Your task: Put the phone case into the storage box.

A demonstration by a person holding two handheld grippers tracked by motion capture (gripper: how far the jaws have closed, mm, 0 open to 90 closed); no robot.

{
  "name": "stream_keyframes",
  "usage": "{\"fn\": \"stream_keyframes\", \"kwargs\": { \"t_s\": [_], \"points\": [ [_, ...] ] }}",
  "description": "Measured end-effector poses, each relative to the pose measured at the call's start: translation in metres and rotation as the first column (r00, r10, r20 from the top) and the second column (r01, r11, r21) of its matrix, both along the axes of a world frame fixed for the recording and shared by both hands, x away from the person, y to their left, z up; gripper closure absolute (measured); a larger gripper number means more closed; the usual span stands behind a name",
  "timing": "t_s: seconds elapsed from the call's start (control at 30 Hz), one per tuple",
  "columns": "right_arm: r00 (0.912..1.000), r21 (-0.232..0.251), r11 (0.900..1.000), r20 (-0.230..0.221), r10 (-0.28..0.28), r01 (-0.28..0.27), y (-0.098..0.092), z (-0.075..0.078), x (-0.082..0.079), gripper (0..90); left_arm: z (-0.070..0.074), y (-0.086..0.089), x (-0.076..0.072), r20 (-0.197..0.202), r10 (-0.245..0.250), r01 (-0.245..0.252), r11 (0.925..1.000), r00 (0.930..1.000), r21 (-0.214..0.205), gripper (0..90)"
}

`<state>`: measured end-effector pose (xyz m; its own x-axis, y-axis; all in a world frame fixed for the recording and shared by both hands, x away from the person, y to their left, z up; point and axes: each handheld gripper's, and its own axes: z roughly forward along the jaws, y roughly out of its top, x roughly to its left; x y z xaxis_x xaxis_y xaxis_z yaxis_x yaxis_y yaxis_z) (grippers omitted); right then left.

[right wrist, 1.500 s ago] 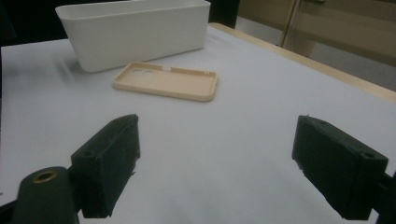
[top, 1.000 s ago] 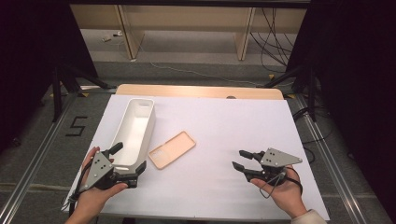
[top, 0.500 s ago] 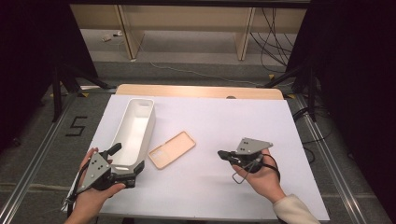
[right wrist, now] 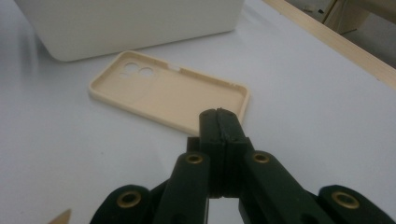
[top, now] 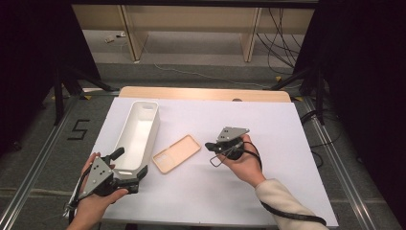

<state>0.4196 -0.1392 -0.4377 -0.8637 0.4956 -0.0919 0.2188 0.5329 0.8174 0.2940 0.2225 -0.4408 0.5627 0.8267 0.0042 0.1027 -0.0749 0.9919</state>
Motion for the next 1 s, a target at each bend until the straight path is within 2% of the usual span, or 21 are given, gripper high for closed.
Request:
{"fn": "stream_keyframes", "kwargs": {
  "t_s": [0.03, 0.17, 0.2, 0.43, 0.87, 0.9, 0.93, 1.0],
  "points": [
    [0.9999, -0.004, 1.0, -0.013, 0.0, 0.0, 0.003, -0.001, 0.003, 90.0, 0.0, 0.0, 0.0, 0.0, -0.001, 0.001, 1.0, 1.0, 0.0, 3.1],
    [1.0, -0.023, 0.9997, 0.002, 0.002, -0.002, 0.013, -0.008, 0.014, 90.0, 0.0, 0.0, 0.0, 0.001, -0.001, 0.001, 1.0, 1.0, -0.003, 3.1],
    [0.9998, -0.023, 0.9997, -0.017, 0.003, -0.003, 0.015, -0.009, 0.015, 90.0, 0.0, 0.0, 0.0, 0.002, -0.001, 0.001, 1.0, 1.0, -0.003, 3.1],
    [0.9992, -0.045, 0.9989, -0.039, 0.009, -0.011, 0.028, -0.016, 0.027, 90.0, 0.0, 0.0, -0.001, 0.0, -0.002, 0.002, 1.0, 1.0, -0.001, 3.2],
    [0.9982, -0.094, 0.9955, -0.06, 0.003, -0.008, 0.044, -0.035, 0.036, 90.0, 0.0, 0.0, -0.001, -0.002, -0.006, 0.006, 1.0, 1.0, -0.003, 3.3],
    [0.9974, -0.102, 0.9946, -0.07, 0.014, -0.021, 0.043, -0.036, 0.037, 90.0, 0.0, 0.0, -0.001, -0.002, -0.006, 0.006, 1.0, 1.0, -0.004, 3.3],
    [0.9983, -0.1, 0.9949, -0.057, 0.007, -0.013, 0.045, -0.038, 0.037, 90.0, 0.0, 0.0, -0.001, -0.002, -0.007, 0.007, 1.0, 1.0, -0.004, 3.3],
    [0.997, -0.113, 0.9934, -0.077, 0.012, -0.021, 0.045, -0.039, 0.037, 90.0, 0.0, 0.0, -0.001, -0.002, -0.006, 0.006, 1.0, 1.0, -0.003, 3.3]
  ]
}}
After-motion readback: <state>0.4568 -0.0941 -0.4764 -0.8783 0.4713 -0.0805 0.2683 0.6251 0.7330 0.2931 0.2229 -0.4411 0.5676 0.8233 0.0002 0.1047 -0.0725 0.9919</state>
